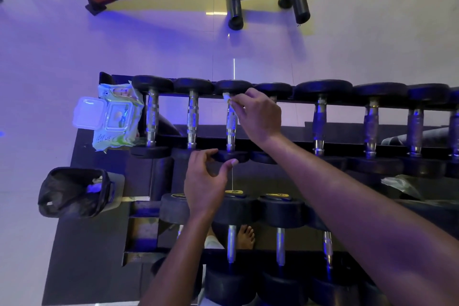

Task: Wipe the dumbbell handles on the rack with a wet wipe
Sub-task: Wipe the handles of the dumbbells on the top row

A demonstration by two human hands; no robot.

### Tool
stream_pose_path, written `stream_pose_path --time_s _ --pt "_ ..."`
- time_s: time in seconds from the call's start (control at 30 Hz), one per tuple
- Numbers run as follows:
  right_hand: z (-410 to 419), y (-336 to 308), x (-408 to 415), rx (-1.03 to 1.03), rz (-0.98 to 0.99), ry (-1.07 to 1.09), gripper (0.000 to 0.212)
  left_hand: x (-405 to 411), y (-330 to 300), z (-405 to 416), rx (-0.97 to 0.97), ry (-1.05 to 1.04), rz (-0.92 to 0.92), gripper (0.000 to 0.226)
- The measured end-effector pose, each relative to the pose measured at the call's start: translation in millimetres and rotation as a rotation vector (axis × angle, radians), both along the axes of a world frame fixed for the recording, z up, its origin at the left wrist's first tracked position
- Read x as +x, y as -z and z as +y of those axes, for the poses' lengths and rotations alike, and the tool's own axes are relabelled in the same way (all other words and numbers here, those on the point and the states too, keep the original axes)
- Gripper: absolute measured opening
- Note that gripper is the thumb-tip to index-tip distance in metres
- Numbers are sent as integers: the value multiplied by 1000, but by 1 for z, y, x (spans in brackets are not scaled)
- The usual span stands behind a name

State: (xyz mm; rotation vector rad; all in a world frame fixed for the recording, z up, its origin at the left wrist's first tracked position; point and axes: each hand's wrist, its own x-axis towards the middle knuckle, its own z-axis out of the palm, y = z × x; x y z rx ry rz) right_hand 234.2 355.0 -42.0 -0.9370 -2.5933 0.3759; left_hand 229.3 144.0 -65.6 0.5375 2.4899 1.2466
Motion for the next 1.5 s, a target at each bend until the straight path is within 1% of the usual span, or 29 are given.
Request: stream_pose_path --time_s 0.1,0.3,0.37,0.47,0.53,0.6,0.7,0.77,0.9,1.03,1.07,1.1,1.23,1.3,1.37,1.4,1.5 --pt "-3 -2 -10 118 -86 -59 25 1 2 -1 4 4 10 49" --pt "-2 1 -19 359 -318 -50 22 3 3 0 23 -2 8 49" --pt "-4 2 -23 379 -335 -30 20 4 3 0 27 -5 9 48" --pt "-7 3 -21 373 -290 3 17 5 2 0 33 -11 6 47" --pt "-10 1 -14 228 -241 13 19 5 1 0 35 -12 6 47" --pt "-14 2 -5 6 -136 80 22 5 1 0 34 -12 8 48" --pt "-16 2 2 -347 71 246 11 5 1 0 39 -9 13 48" --pt "-14 2 -3 -529 144 336 3 6 2 0 44 -6 17 48" --pt "-12 2 -21 -982 381 575 11 4 3 -1 35 -4 19 49" --pt "-8 -9 -22 -1357 487 754 20 5 3 -1 35 -4 11 49" --pt "-8 -12 -20 -1416 490 757 20 5 3 -1 34 -6 6 50" --pt "-8 -14 -19 -1430 486 743 20 5 2 0 31 -7 4 50" --pt "-9 -18 -14 -1388 493 645 21 3 2 0 28 -8 4 49" --pt "-7 -20 -10 -1450 476 597 4 3 3 -1 37 -3 8 49" --pt "-4 -20 -8 -1517 430 603 20 4 3 -1 39 -2 9 49" --pt "-1 -17 -9 -1536 421 620 21 4 3 -1 38 -3 8 50" --pt "2 -17 -16 -1568 422 658 17 3 2 -1 25 0 10 50"
